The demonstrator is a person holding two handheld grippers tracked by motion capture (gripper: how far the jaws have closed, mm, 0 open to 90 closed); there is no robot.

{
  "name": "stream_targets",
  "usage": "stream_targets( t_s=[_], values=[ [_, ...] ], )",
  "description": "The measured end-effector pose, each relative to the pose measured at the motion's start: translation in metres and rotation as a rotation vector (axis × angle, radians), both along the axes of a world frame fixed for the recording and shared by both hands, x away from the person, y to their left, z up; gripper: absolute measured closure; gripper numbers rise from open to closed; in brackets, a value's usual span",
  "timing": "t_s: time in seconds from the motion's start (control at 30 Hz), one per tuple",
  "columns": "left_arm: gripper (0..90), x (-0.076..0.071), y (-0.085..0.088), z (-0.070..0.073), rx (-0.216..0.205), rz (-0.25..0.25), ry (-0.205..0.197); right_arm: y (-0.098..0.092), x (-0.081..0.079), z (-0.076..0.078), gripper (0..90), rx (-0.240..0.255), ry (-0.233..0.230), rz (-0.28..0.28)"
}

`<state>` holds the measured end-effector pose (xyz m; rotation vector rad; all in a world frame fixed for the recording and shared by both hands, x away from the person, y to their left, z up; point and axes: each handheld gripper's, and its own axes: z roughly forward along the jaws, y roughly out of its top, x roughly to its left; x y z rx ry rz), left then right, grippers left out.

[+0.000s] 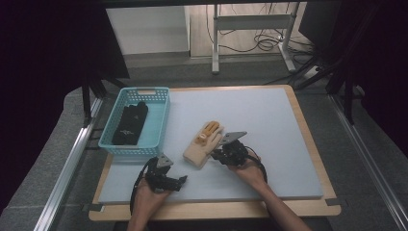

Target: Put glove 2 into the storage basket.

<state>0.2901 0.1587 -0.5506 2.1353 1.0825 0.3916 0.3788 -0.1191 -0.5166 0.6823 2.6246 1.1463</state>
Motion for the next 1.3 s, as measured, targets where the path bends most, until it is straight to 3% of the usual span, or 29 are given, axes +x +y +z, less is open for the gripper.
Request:
stream_targets(
  t_s=[0.3, 0.43, 0.6, 0.8, 0.97, 1.03, 1.17, 1.3],
  values=[
    [5.4, 0.0, -0.001, 0.0, -0.002, 0.006, 0.0, -0.048, -0.002, 0.007, 55.3, 0.015, -0.016, -0.097],
    [5.3, 0.0, -0.001, 0.0, -0.007, 0.006, -0.001, -0.072, -0.005, 0.007, 43.8, -0.011, -0.018, -0.152],
    [5.1, 0.0, -0.001, 0.0, -0.006, 0.005, 0.0, -0.105, -0.01, 0.005, 31.1, -0.01, -0.025, -0.243],
    [4.8, 0.0, -0.001, 0.0, -0.006, 0.0, 0.005, -0.136, -0.013, -0.001, 24.4, -0.052, -0.062, -0.328],
    [2.3, 0.003, -0.002, 0.002, -0.02, 0.001, 0.023, -0.148, -0.012, -0.009, 22.6, -0.062, -0.047, -0.368],
    [2.0, 0.005, -0.003, 0.005, -0.031, -0.002, 0.019, -0.151, -0.011, -0.012, 21.7, -0.044, -0.042, -0.368],
    [1.8, 0.014, -0.009, 0.017, -0.055, -0.017, 0.029, -0.151, -0.011, -0.012, 20.5, -0.04, -0.035, -0.365],
    [0.9, 0.027, -0.022, 0.031, -0.038, -0.037, 0.047, -0.152, -0.011, -0.013, 20.5, -0.038, -0.035, -0.366]
  ],
)
